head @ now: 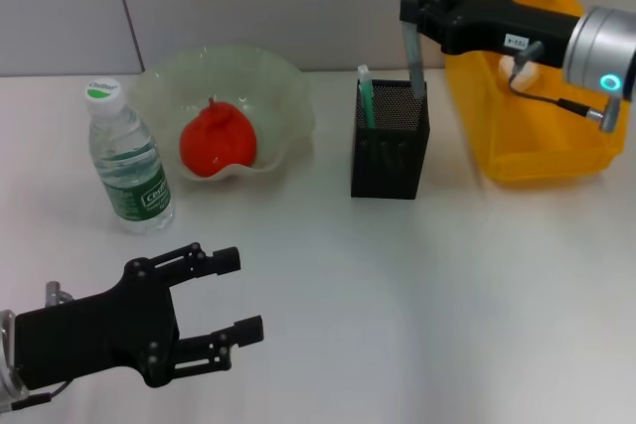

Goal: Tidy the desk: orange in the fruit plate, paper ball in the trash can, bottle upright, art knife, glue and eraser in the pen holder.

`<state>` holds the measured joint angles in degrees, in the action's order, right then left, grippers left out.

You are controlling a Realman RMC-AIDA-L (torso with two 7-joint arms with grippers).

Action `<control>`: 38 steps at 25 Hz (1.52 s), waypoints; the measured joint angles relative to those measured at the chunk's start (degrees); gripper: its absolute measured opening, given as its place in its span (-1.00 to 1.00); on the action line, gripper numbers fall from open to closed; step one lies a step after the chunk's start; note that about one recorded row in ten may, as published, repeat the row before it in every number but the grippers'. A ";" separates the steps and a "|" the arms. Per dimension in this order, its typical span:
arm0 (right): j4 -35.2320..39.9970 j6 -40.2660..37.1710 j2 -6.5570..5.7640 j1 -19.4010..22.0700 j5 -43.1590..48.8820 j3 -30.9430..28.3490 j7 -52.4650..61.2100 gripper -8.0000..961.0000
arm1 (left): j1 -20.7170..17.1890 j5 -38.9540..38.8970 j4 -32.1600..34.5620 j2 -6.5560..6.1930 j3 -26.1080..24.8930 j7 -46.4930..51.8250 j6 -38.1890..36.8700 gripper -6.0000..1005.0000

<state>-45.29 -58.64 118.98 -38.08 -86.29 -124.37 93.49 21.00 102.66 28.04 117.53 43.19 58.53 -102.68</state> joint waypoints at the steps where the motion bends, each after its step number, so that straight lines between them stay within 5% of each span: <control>1: 2.16 1.15 0.00 -0.83 -0.15 0.05 -1.24 -0.70 | 0.00 0.00 0.00 0.00 0.00 0.00 -0.03 0.59; 11: 15.01 5.68 0.15 -4.80 -8.98 0.16 -15.97 -0.70 | 0.00 -0.01 0.00 -0.12 0.02 0.00 -0.82 0.59; 23: 16.69 7.17 0.28 -4.89 -8.91 0.27 -16.29 -0.69 | 0.00 -0.01 0.00 -0.12 -0.05 0.00 -1.40 0.59; 26: 16.69 7.01 0.30 -4.66 -9.02 0.27 -16.58 -0.29 | 0.00 -0.01 -0.01 -0.09 -0.05 0.00 -1.35 0.59; 31: 15.51 4.96 0.44 -3.05 -11.60 -0.02 -17.51 0.05 | -0.03 -0.06 -0.36 -0.01 -0.04 0.00 -1.14 0.59; 38: 13.76 -13.41 0.10 6.79 -30.16 -0.46 -27.11 0.44 | -0.33 -0.32 -0.53 0.77 -1.72 0.00 -0.68 0.59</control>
<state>-31.53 -72.05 119.09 -31.29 -116.45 -124.83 66.39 20.68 102.34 27.50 118.31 41.47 58.53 -103.35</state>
